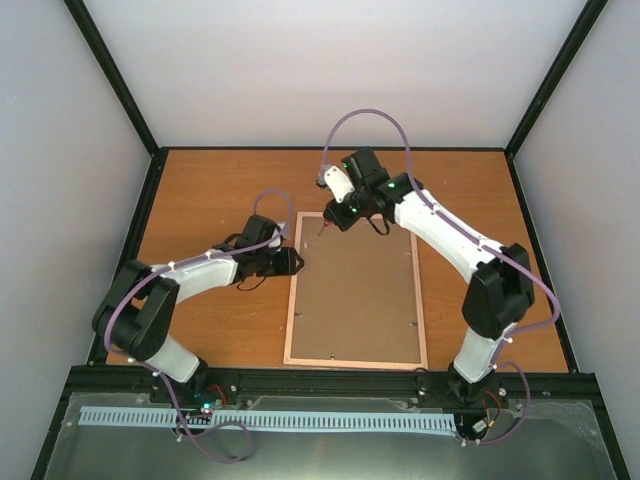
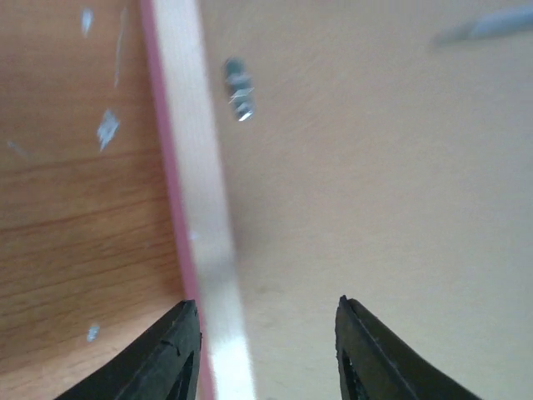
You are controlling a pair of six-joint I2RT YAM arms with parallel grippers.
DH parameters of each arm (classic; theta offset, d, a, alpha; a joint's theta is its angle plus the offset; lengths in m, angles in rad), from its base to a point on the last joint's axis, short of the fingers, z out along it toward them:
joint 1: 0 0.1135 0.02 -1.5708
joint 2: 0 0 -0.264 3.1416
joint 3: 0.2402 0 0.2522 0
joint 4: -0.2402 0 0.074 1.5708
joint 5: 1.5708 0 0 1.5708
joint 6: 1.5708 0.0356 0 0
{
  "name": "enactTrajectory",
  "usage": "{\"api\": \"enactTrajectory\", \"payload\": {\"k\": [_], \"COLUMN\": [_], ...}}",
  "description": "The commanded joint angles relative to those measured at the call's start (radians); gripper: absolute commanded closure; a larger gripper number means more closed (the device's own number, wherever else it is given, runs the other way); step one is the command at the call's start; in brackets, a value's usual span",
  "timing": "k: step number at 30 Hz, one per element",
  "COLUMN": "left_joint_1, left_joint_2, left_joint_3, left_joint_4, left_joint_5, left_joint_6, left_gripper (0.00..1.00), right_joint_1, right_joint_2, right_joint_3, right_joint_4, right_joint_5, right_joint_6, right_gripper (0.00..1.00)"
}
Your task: Take the photo out of the frame
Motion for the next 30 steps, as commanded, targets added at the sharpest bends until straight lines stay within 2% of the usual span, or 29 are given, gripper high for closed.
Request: {"api": "enactTrajectory", "payload": {"k": [1, 5, 10, 12, 13, 15, 21, 26, 30], "left_joint_1": [-0.003, -0.015, -0.092, -0.153, -0.218, -0.258, -0.331, -0.402, -0.456], "left_joint_2": [-0.126, -0.210, -0.317, -0.380, -0.414, -0.455, -0.485, -0.440, -0.401], "left_joint_3": [0.068, 0.043, -0.047, -0.084, -0.090, -0.113, -0.184, -0.214, -0.204], "left_joint_4": [-0.128, -0.263, -0.422, -0.464, -0.459, -0.457, -0.475, -0.445, -0.470], "left_joint_5": [0.017, 0.043, 0.000, -0.023, -0.027, -0.008, -0.027, -0.016, -0.102], "left_joint_6": [0.028, -0.031, -0.068, -0.111, -0.132, -0.205, -0.335, -0.371, -0.427], "left_gripper": [0.54, 0.55, 0.59, 0.59, 0.59, 0.59, 0.62, 0.63, 0.63], "right_joint_1": [-0.030, -0.037, -0.038, -0.039, -0.039, -0.041, -0.041, -0.042, -0.048], "right_joint_2": [-0.127, -0.251, -0.351, -0.369, -0.376, -0.387, -0.405, -0.438, -0.494], "right_joint_3": [-0.112, -0.250, -0.420, -0.472, -0.495, -0.532, -0.572, -0.613, -0.663], "right_joint_4": [0.043, 0.089, 0.166, 0.193, 0.203, 0.217, 0.244, 0.284, 0.356], "right_joint_5": [-0.074, -0.117, -0.243, -0.296, -0.328, -0.357, -0.343, -0.280, -0.218], "right_joint_6": [-0.095, -0.147, -0.197, -0.202, -0.218, -0.244, -0.280, -0.255, -0.229], "right_gripper": [0.97, 0.97, 0.97, 0.97, 0.97, 0.97, 0.97, 0.97, 0.97]}}
